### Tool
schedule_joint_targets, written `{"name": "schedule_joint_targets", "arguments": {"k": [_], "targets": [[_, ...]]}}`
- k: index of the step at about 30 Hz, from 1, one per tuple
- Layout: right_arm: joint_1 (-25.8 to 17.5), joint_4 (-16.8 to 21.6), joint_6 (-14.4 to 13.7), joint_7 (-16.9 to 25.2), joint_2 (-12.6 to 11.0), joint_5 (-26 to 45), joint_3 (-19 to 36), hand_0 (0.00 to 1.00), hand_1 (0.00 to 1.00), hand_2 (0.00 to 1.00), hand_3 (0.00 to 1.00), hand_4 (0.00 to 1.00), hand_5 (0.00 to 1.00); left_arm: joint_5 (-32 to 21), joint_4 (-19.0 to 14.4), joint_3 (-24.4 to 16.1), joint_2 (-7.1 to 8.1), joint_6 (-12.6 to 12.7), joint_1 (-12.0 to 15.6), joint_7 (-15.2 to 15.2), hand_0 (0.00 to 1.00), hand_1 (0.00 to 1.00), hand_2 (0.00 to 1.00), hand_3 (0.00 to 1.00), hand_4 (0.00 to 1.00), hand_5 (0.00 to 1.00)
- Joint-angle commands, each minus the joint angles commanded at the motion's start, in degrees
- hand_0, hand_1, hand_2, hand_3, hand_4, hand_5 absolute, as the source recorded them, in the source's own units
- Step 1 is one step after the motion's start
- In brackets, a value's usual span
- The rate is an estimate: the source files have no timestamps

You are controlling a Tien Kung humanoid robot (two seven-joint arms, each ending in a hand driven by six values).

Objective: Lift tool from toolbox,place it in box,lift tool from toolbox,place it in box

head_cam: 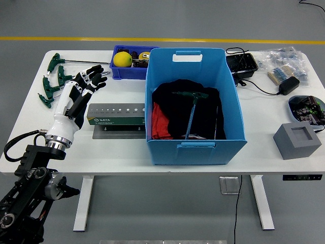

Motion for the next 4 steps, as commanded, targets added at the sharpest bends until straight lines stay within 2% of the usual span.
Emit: {"name": "schedule_joint_targets", "arguments": {"k": [4], "targets": [[0.2,0.0,-0.3,0.5,-0.2,2.1,-1.4,0.861,0.832,0.868,0.725,0.883,0.747,0.4,-0.2,-0.5,0.13,0.1,-0.5,0.0,0.756,0.761,0.840,0.774,0.904,0.611]]}}
